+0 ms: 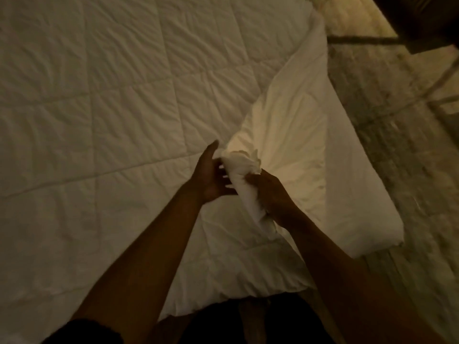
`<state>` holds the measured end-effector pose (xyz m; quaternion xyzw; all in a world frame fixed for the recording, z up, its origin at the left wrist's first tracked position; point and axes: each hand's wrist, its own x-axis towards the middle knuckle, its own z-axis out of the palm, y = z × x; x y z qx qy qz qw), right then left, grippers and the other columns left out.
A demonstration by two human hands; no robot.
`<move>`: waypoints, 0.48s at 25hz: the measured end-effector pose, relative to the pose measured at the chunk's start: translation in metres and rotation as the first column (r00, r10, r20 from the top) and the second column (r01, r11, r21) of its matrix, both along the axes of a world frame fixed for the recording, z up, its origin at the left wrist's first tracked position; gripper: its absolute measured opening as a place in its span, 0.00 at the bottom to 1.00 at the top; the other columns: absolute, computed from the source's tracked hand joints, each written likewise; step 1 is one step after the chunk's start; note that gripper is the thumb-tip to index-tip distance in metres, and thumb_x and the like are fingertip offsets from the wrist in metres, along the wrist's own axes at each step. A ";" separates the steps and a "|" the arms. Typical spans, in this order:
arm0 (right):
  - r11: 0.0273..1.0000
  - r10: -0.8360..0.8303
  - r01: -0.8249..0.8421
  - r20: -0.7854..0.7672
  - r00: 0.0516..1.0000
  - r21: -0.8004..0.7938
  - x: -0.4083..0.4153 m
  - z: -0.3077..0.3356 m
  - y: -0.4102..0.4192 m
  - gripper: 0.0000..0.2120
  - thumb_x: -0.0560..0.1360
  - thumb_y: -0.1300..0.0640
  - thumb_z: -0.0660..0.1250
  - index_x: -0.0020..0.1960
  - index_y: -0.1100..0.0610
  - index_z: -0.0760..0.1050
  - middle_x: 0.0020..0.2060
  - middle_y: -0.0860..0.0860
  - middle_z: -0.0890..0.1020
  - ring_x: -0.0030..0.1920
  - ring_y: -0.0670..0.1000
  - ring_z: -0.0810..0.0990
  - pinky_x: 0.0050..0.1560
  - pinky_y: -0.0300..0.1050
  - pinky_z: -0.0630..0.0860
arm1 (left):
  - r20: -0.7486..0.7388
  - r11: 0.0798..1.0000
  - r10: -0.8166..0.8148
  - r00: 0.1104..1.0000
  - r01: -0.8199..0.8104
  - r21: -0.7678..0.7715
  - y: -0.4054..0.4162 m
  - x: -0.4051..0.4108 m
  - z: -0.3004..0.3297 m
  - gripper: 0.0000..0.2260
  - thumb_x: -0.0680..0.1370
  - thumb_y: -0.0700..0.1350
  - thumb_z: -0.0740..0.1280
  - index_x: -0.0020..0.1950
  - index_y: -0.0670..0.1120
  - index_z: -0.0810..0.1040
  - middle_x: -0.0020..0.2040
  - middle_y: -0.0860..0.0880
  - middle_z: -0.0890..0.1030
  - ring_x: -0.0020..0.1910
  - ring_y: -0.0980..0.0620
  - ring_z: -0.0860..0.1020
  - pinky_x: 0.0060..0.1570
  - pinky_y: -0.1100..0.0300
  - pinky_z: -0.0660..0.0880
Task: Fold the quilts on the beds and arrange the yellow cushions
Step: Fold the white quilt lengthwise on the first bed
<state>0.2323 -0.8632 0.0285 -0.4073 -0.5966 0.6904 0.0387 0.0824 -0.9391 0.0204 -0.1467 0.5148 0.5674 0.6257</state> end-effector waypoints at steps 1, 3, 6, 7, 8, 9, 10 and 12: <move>0.996 0.049 -0.051 0.037 0.998 0.068 -0.002 -0.003 -0.005 0.07 0.80 0.53 0.63 0.46 0.43 0.77 0.38 0.38 0.81 0.43 0.40 0.81 0.46 0.38 0.76 | 0.022 0.998 -0.065 0.998 0.064 0.014 0.005 -0.011 0.002 0.34 0.69 0.67 0.68 0.65 0.44 0.79 0.57 0.41 0.82 0.56 0.40 0.79 0.57 0.43 0.76; 0.979 0.148 -0.161 0.103 0.984 0.129 -0.001 -0.009 -0.015 0.04 0.79 0.50 0.65 0.52 0.42 0.76 0.43 0.39 0.80 0.47 0.42 0.80 0.52 0.41 0.74 | -0.048 0.980 -0.197 0.979 0.195 -0.047 0.015 -0.020 0.005 0.28 0.70 0.61 0.72 0.63 0.45 0.80 0.57 0.42 0.83 0.58 0.42 0.80 0.59 0.46 0.76; 0.932 0.245 -0.270 0.128 0.961 0.242 0.010 -0.033 -0.027 0.22 0.75 0.47 0.69 0.68 0.43 0.70 0.58 0.47 0.80 0.58 0.48 0.79 0.55 0.38 0.73 | -0.237 0.908 -0.383 0.893 0.316 -0.277 0.025 -0.019 -0.015 0.18 0.75 0.46 0.73 0.62 0.40 0.79 0.51 0.40 0.83 0.47 0.43 0.82 0.48 0.50 0.80; 0.901 0.272 -0.294 0.114 0.956 0.319 0.016 -0.041 -0.031 0.31 0.73 0.46 0.71 0.73 0.45 0.64 0.65 0.47 0.76 0.62 0.47 0.75 0.59 0.39 0.72 | -0.254 0.895 -0.401 0.880 0.318 -0.313 0.026 -0.018 -0.022 0.18 0.75 0.44 0.72 0.63 0.38 0.78 0.51 0.39 0.83 0.46 0.43 0.83 0.47 0.50 0.81; 0.856 0.279 -0.311 0.137 0.950 0.414 0.023 -0.054 -0.034 0.38 0.71 0.44 0.72 0.76 0.46 0.59 0.68 0.47 0.72 0.64 0.47 0.72 0.62 0.41 0.71 | -0.253 0.896 -0.393 0.884 0.306 -0.322 0.026 -0.013 -0.027 0.18 0.76 0.44 0.71 0.63 0.37 0.77 0.50 0.39 0.83 0.45 0.43 0.83 0.46 0.50 0.81; 0.793 0.269 -0.337 0.206 0.941 0.507 0.031 -0.066 -0.038 0.44 0.68 0.42 0.73 0.77 0.47 0.55 0.68 0.49 0.69 0.64 0.49 0.70 0.64 0.45 0.70 | -0.247 0.903 -0.371 0.895 0.287 -0.318 0.027 -0.009 -0.033 0.19 0.77 0.43 0.71 0.64 0.36 0.76 0.50 0.39 0.83 0.45 0.43 0.83 0.44 0.52 0.81; 0.730 0.222 -0.360 0.295 0.929 0.582 0.039 -0.077 -0.042 0.48 0.65 0.39 0.72 0.78 0.48 0.53 0.68 0.51 0.68 0.65 0.51 0.68 0.66 0.47 0.69 | -0.236 0.909 -0.356 0.904 0.276 -0.314 0.027 -0.003 -0.036 0.19 0.77 0.44 0.71 0.64 0.35 0.76 0.49 0.40 0.83 0.45 0.44 0.83 0.41 0.54 0.81; 0.636 0.082 -0.343 0.382 0.921 0.691 0.054 -0.091 -0.049 0.49 0.65 0.37 0.69 0.78 0.52 0.54 0.69 0.55 0.64 0.68 0.55 0.64 0.70 0.52 0.65 | -0.234 0.919 -0.336 0.912 0.262 -0.295 0.028 0.007 -0.042 0.17 0.78 0.45 0.70 0.62 0.35 0.76 0.48 0.41 0.83 0.45 0.46 0.82 0.41 0.56 0.80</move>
